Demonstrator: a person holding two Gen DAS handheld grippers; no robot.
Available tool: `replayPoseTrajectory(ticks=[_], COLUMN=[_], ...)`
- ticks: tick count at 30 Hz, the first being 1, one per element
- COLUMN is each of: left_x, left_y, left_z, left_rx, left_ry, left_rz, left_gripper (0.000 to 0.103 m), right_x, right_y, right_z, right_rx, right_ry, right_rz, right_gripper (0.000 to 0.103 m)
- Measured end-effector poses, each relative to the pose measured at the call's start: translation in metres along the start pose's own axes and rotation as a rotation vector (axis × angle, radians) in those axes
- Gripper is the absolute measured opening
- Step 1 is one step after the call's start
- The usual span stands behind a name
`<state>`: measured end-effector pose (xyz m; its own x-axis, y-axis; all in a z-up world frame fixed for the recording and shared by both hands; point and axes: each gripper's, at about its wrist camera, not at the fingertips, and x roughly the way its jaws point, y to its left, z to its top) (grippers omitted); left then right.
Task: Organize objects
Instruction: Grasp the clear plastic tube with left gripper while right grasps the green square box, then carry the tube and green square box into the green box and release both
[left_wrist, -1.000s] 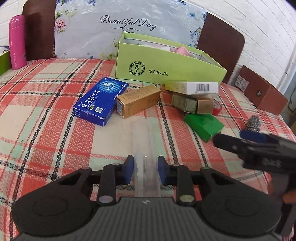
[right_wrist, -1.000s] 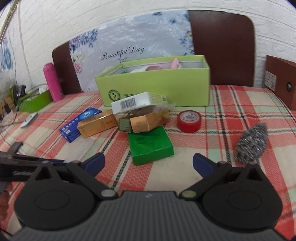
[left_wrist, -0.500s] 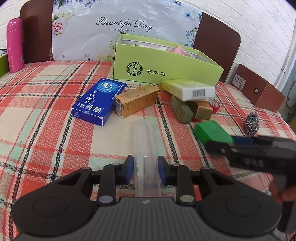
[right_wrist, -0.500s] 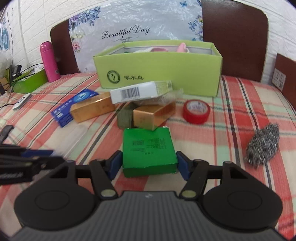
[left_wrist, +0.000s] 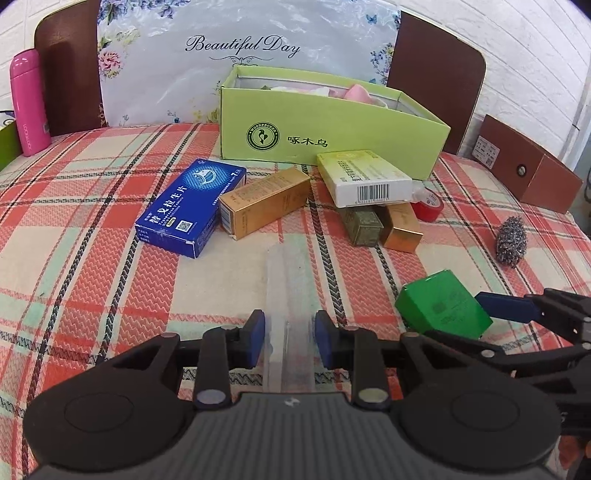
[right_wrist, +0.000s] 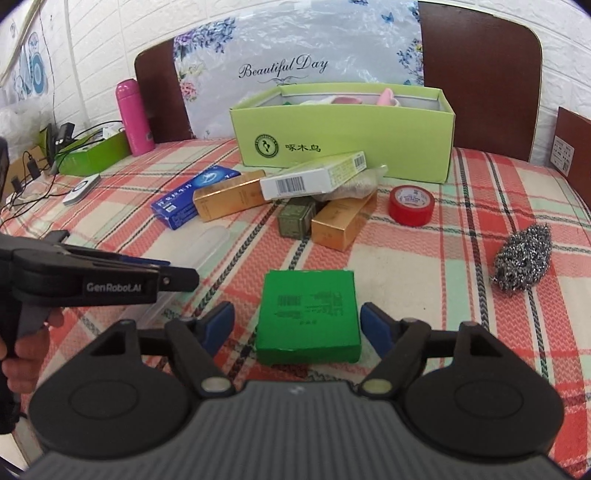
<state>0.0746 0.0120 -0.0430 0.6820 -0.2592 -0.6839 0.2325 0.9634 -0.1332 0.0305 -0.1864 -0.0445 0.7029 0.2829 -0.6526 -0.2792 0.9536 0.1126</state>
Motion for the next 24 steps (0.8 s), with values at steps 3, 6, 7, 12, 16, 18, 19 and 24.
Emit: replayPoseTrajectory(ticks=[3, 6, 7, 12, 16, 18, 19, 24], left_x=[0.002, 0.005, 0.005, 0.005, 0.005, 0.003, 0.001, -0.014], left_y=[-0.001, -0.004, -0.005, -0.005, -0.003, -0.001, 0.0, -0.003], left_z=[0.001, 0.002, 0.002, 0.001, 0.003, 0.004, 0.005, 0.015], left_rx=[0.007, 0.013, 0.016, 0.019, 0.007, -0.014, -0.024, -0.04], left_ry=[-0.004, -0.007, -0.009, -0.015, -0.015, -0.013, -0.012, -0.058], left_rz=[0.004, 0.0, -0.003, -0.003, 0.005, -0.007, -0.018, -0.064], left_gripper=[0.034, 0.043, 0.046, 0.044, 0.029, 0.029, 0.029, 0.029], right_x=[0.005, 0.008, 0.009, 0.009, 0.01, 0.01, 0.009, -0.005], right_y=[0.0, -0.001, -0.001, -0.004, -0.005, -0.002, -0.001, 0.002], right_z=[-0.003, -0.006, -0.006, -0.006, -0.007, -0.008, -0.008, -0.002], right_rx=[0.003, 0.008, 0.011, 0.017, 0.021, 0.008, 0.0, 0.006], right_ry=[0.015, 0.02, 0.019, 0.012, 0.003, -0.002, -0.003, -0.035], right_rz=[-0.009, -0.015, -0.016, -0.028, -0.03, -0.038, -0.04, 0.015], right_gripper=[0.075, 0.074, 0.073, 0.065, 0.061, 0.061, 0.061, 0.06])
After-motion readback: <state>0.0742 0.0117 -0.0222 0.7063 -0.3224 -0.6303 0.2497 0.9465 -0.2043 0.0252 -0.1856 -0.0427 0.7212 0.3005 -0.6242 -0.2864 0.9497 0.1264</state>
